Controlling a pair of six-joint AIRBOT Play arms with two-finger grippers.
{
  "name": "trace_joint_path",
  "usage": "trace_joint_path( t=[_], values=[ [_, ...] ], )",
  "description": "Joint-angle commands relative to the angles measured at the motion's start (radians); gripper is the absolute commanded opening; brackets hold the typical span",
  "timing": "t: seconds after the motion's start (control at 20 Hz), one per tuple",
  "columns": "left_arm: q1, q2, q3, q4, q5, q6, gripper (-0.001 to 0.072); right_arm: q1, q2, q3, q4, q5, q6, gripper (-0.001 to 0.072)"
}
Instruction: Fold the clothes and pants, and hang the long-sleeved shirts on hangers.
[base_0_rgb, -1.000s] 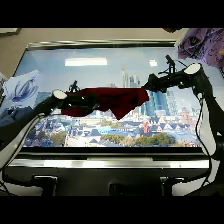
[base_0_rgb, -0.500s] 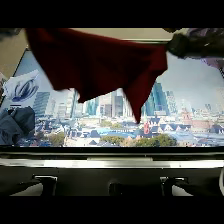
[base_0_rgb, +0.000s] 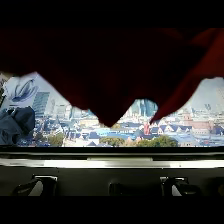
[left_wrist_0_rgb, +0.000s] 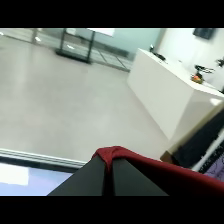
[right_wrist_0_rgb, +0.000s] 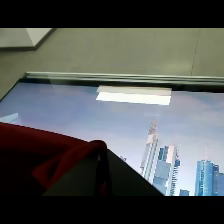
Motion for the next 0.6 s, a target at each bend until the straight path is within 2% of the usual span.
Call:
trace_joint_path(
  t=[0.0, 0.15, 0.3, 0.55],
  values=[
    [0.013, 0.028, -0.017, 0.063, -0.013, -0.030, 0.0017, -0.001, 0.042, 0.002, -0.020, 0.058, 0.113, 0.0028],
    [0.012, -0.095, -0.018, 0.018, -0.084, -0.027, 0.0017, -0.001, -0.061, 0.002, -0.010, 0.136, 0.220, 0.0029],
    [-0.004, -0.299, -0.037, -0.051, -0.156, 0.048, 0.0017, 0.002, -0.259, 0.002, 0.027, 0.203, 0.233, 0.0029],
    [-0.136, -0.712, -0.050, -0.050, -0.032, 0.157, 0.0017, 0.002, -0.711, 0.002, 0.039, 0.211, 0.204, 0.0030]
  ],
)
